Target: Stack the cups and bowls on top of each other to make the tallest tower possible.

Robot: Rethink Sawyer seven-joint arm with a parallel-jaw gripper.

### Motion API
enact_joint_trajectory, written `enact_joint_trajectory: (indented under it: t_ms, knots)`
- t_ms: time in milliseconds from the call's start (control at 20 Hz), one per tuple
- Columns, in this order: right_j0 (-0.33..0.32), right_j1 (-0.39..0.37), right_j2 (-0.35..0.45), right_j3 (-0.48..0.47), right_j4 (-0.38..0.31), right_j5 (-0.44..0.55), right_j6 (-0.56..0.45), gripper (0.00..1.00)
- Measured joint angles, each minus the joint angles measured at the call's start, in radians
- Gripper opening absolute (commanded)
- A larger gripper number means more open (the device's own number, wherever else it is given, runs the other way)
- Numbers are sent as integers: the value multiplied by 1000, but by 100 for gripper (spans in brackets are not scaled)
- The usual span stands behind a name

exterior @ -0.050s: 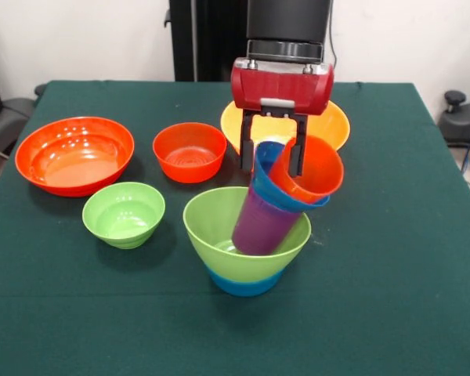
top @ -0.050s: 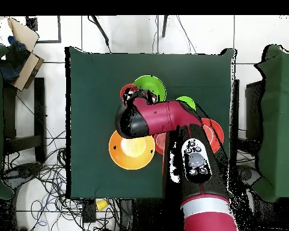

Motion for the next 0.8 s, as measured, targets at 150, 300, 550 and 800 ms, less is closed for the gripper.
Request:
enact_joint_trajectory:
  t_ms: [150, 300, 550, 800]
  knots:
    - [-2, -4, 0, 0, 0, 0, 0, 100]
    - [-8, -13, 0, 0, 0, 0, 0, 100]
    - [-12, -15, 0, 0, 0, 0, 0, 100]
    - [-12, -14, 0, 0, 0, 0, 0, 100]
